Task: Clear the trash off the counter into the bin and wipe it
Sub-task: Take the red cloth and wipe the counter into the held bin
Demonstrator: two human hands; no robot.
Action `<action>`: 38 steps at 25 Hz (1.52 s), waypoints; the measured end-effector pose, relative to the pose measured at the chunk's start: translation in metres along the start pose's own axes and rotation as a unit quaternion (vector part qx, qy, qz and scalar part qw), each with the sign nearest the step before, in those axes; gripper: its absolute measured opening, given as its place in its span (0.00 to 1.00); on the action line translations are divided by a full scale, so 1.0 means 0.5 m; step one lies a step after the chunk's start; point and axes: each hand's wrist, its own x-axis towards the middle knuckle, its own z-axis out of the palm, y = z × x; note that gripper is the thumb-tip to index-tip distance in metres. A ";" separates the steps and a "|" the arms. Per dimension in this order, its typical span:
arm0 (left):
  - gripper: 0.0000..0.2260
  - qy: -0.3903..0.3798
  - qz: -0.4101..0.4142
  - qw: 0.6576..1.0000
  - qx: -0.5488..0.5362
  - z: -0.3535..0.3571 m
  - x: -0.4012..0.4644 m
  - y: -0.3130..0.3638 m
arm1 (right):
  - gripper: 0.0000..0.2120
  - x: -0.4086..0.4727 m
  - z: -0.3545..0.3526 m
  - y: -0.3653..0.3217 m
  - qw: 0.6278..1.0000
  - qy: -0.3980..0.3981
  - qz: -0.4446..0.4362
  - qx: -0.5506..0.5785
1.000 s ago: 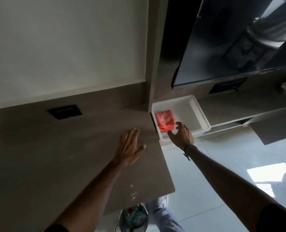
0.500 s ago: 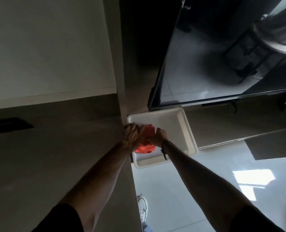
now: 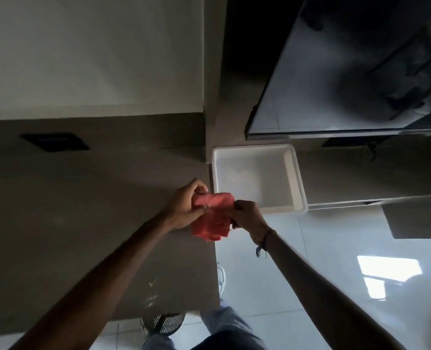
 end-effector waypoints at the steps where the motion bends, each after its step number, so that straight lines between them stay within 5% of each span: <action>1: 0.16 -0.003 -0.009 1.000 0.006 -0.011 -0.027 -0.018 | 0.05 -0.007 0.029 0.007 1.000 -0.009 0.011 -0.021; 4: 0.17 0.012 -0.027 0.999 0.028 -0.028 -0.087 -0.054 | 0.07 -0.025 0.103 0.022 0.998 0.013 0.020 -0.062; 8: 0.20 0.087 -0.006 0.992 0.093 -0.030 -0.177 -0.086 | 0.17 -0.090 0.144 0.052 0.965 0.167 -0.093 -0.181; 11: 0.15 0.152 0.029 0.982 0.105 -0.017 -0.300 -0.104 | 0.11 -0.186 0.190 0.100 0.934 0.245 -0.179 -0.189; 20: 0.05 0.140 0.030 0.988 0.064 0.074 -0.706 -0.212 | 0.04 -0.435 0.432 0.360 0.891 0.253 -0.271 -0.260; 23: 0.05 0.149 -0.017 0.987 0.056 0.149 -0.780 -0.321 | 0.02 -0.410 0.506 0.475 0.918 0.213 -0.202 -0.266; 26: 0.06 0.150 -0.157 0.975 0.033 0.246 -0.797 -0.510 | 0.10 -0.296 0.579 0.630 0.947 0.155 -0.060 -0.277; 32: 0.26 0.035 -0.497 0.867 0.023 0.460 -0.747 -0.888 | 0.21 -0.015 0.697 0.952 0.945 0.081 0.153 -0.276; 38: 0.16 0.062 -0.478 0.876 0.017 0.542 -0.708 -1.019 | 0.14 0.095 0.751 1.083 0.941 0.079 0.198 -0.262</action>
